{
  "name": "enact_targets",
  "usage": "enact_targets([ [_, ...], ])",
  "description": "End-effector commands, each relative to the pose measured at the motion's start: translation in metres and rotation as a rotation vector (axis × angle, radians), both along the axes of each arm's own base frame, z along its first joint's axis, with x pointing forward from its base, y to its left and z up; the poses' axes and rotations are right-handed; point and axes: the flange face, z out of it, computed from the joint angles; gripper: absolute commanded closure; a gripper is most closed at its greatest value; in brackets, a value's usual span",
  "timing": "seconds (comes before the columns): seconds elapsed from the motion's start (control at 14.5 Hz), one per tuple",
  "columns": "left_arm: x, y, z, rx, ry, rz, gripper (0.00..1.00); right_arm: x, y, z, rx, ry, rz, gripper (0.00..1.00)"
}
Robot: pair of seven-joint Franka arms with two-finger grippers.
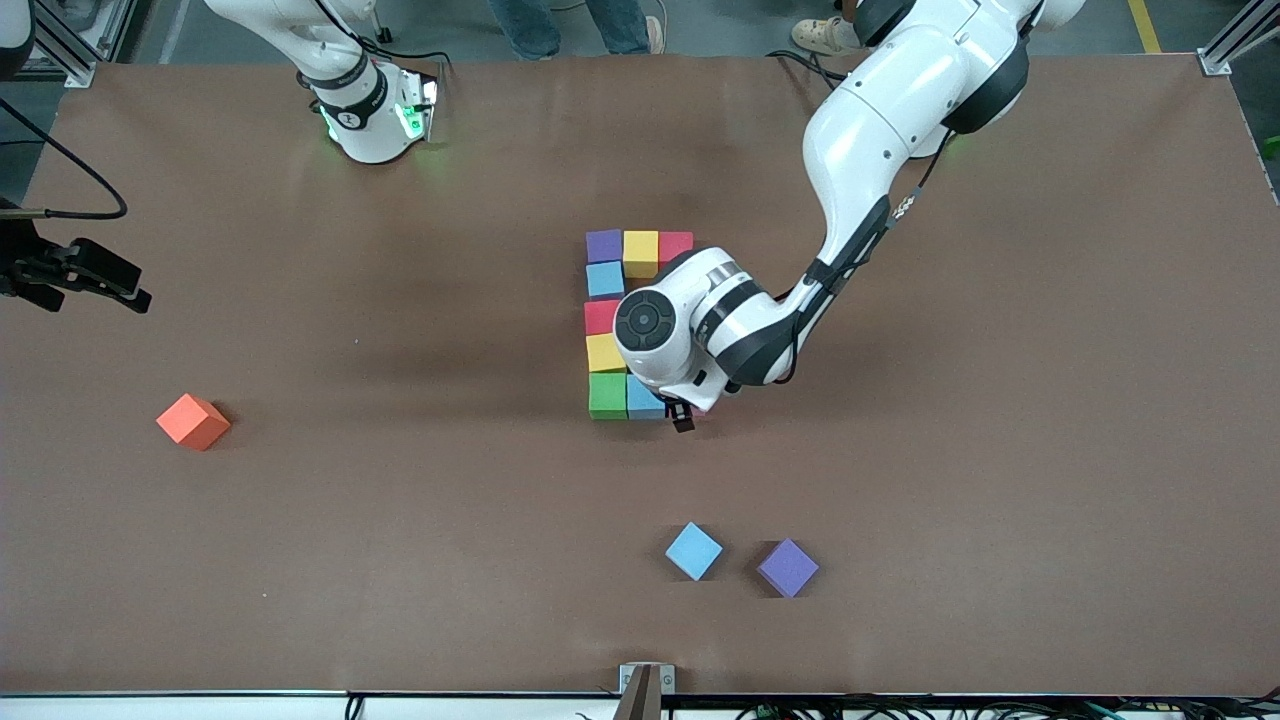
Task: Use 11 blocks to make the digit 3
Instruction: 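Set the pink block down and open the left gripper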
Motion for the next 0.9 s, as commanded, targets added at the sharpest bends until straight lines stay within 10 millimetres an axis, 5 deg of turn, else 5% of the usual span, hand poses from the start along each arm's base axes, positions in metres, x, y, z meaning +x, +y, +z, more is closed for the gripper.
enact_targets([
  [0.0, -0.002, -0.005, 0.031, -0.034, 0.019, -0.042, 0.0, -0.007, 0.0, 0.004, -0.003, -0.003, -0.008, 0.0],
  [0.28, 0.01, 0.007, 0.075, -0.104, 0.033, -0.179, 0.0, -0.007, 0.001, 0.005, -0.005, -0.003, -0.005, 0.0],
  [0.48, 0.024, 0.04, 0.122, -0.101, 0.067, -0.389, 0.0, -0.007, 0.0, 0.005, -0.005, -0.005, -0.007, 0.0],
  [0.83, 0.072, 0.144, 0.2, -0.105, 0.061, -0.684, 0.0, -0.006, 0.001, 0.003, -0.005, -0.012, -0.004, 0.0],
])
